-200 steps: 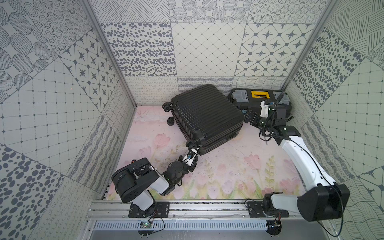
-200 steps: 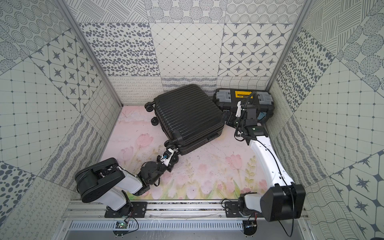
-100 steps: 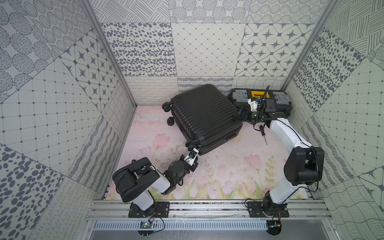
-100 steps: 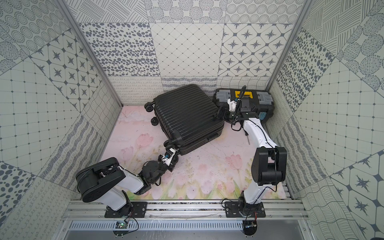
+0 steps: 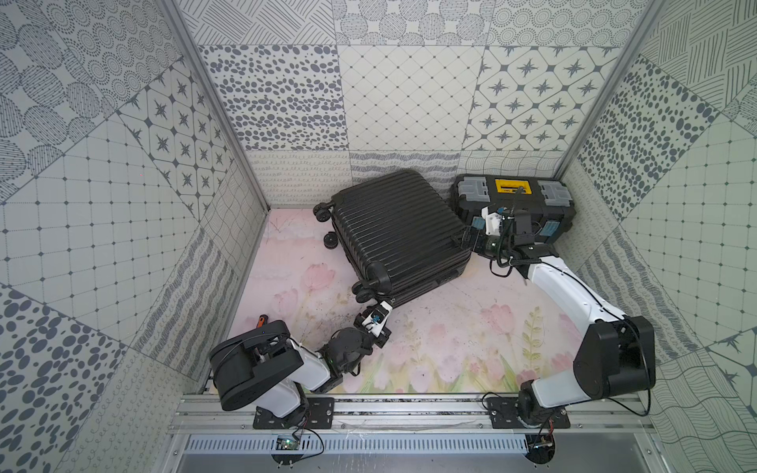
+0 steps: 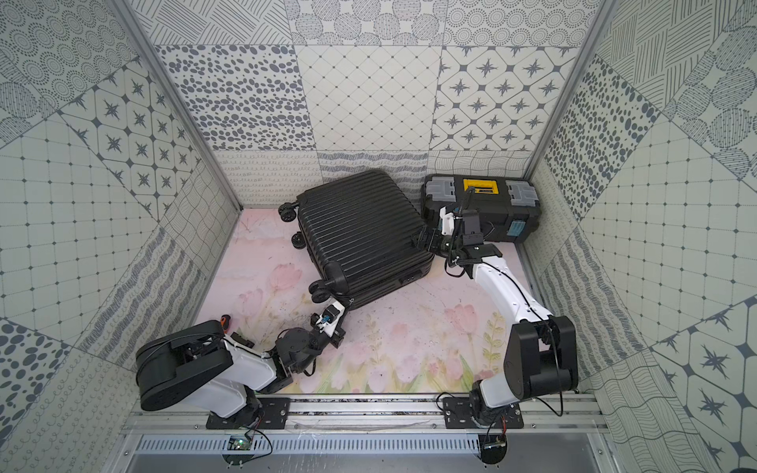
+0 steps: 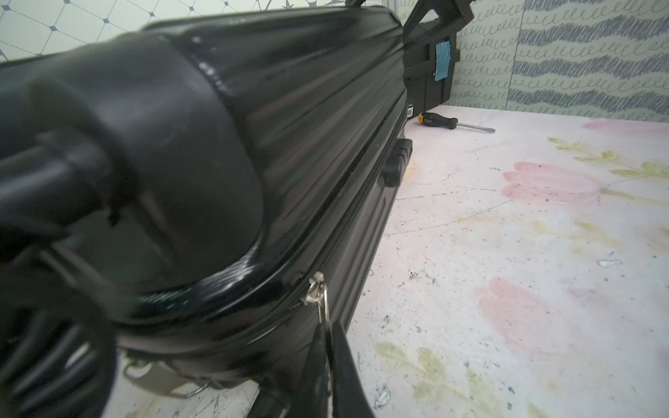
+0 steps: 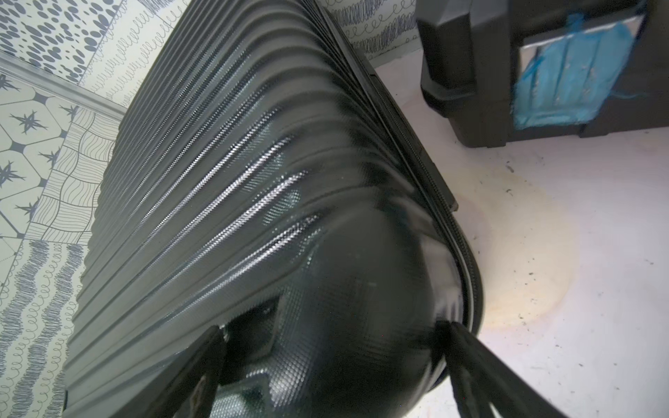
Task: Open the suitcase zippers
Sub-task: Unzip the zipper on the suitcase, then adjust the suitcase at the center of the board.
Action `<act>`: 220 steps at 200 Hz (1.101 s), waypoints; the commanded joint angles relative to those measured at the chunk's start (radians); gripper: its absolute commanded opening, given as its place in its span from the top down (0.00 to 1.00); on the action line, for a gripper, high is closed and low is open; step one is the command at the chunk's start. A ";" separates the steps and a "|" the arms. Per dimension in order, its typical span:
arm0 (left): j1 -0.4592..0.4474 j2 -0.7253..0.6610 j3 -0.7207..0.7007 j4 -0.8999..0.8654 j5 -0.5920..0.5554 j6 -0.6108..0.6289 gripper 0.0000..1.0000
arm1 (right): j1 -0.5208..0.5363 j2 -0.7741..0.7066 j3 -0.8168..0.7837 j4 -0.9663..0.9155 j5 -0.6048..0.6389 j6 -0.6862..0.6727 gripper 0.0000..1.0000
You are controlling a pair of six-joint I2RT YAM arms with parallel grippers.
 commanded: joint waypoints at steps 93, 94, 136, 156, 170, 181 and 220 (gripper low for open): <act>-0.079 0.069 0.038 0.043 -0.031 -0.032 1.00 | 0.398 -0.251 -0.364 0.204 0.087 0.270 0.07; -0.079 0.068 0.039 0.043 -0.031 -0.032 1.00 | 0.400 -0.253 -0.364 0.203 0.088 0.270 0.07; -0.126 -0.039 -0.014 0.029 -0.035 -0.029 1.00 | 0.318 -0.408 -0.339 0.041 0.135 0.169 0.04; -0.179 -0.176 -0.041 -0.088 -0.076 -0.034 1.00 | 0.154 -0.441 -0.320 0.018 0.012 0.151 0.04; -0.212 -0.350 -0.026 -0.332 -0.094 -0.070 0.90 | 0.043 -0.415 -0.303 0.030 -0.072 0.152 0.04; -0.223 -0.520 0.035 -0.691 -0.108 -0.159 0.79 | -0.007 -0.345 -0.266 0.035 -0.134 0.134 0.04; -0.221 -0.860 0.319 -1.596 -0.338 -0.582 0.68 | -0.020 -0.043 -0.077 0.041 -0.134 0.090 0.04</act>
